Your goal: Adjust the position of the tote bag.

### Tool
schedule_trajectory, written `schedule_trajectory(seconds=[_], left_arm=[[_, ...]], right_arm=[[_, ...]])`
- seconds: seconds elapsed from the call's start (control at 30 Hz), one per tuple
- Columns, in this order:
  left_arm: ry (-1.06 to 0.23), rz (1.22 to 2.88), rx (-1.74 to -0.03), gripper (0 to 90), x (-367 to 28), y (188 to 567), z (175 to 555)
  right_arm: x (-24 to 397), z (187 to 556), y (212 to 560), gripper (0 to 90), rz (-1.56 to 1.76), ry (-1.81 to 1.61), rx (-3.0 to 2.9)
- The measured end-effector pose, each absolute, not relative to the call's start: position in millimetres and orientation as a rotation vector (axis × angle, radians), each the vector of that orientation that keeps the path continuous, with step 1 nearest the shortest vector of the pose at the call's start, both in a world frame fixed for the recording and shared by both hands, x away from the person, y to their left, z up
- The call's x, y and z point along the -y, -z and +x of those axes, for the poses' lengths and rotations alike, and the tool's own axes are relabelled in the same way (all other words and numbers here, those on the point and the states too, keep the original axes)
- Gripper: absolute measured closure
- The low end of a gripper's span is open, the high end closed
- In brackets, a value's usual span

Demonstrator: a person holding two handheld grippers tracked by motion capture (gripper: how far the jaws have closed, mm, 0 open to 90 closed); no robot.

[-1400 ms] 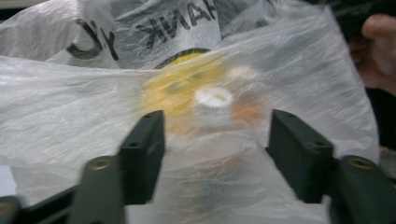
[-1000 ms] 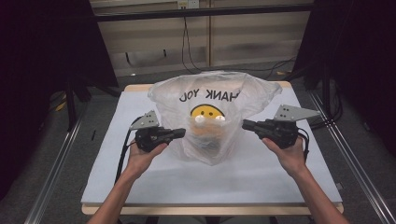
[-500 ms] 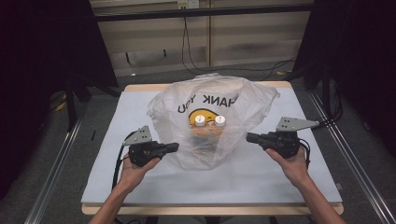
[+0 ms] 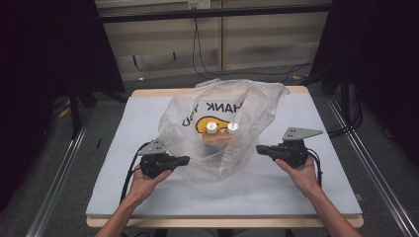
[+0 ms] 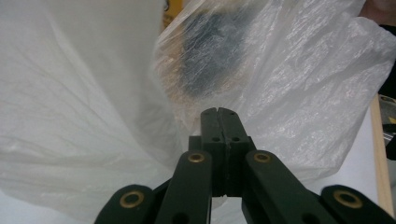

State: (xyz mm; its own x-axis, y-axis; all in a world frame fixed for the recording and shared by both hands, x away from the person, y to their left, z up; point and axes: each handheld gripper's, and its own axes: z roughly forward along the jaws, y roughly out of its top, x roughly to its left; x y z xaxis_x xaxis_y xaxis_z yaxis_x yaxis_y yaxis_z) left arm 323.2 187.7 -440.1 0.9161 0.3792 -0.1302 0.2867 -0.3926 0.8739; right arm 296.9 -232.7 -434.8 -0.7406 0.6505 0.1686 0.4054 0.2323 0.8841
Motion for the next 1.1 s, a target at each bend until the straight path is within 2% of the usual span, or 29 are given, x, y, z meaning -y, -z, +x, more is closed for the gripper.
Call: schedule_trajectory(seconds=[0.07,0.13,0.2,0.27,0.43,0.47,0.67,0.83,0.9,0.97,1.1], left_arm=[[-0.114,1.997,-0.458,89.6,-190,435,318],[-0.111,1.975,-0.455,84.8,-192,429,313],[-0.120,1.953,-0.445,82.9,-194,423,309],[-0.118,1.913,-0.464,73.1,-197,415,306],[-0.171,1.865,-0.420,61.4,-204,392,293],[-0.180,1.857,-0.411,60.5,-205,387,293],[-0.230,1.814,-0.379,63.4,-203,356,301],[-0.250,1.795,-0.344,64.2,-183,325,326],[-0.250,1.814,-0.339,70.8,-172,321,338],[-0.237,1.844,-0.332,81.5,-162,320,350],[-0.223,1.889,-0.376,84.1,-149,329,368]], right_arm=[[232,290,430,90.0,0.970,-1.546,-2.273],[233,282,422,81.5,0.959,-1.559,-2.251],[236,276,412,79.5,0.949,-1.582,-2.223],[241,270,400,71.7,0.941,-1.611,-2.178],[247,258,372,58.1,0.890,-1.647,-2.115],[247,257,368,57.9,0.885,-1.651,-2.114],[245,258,341,60.2,0.832,-1.649,-2.100],[231,270,315,60.8,0.772,-1.657,-2.105],[223,282,308,66.2,0.767,-1.638,-2.121],[216,295,303,71.8,0.756,-1.618,-2.143],[208,312,305,76.3,0.768,-1.591,-2.183]])
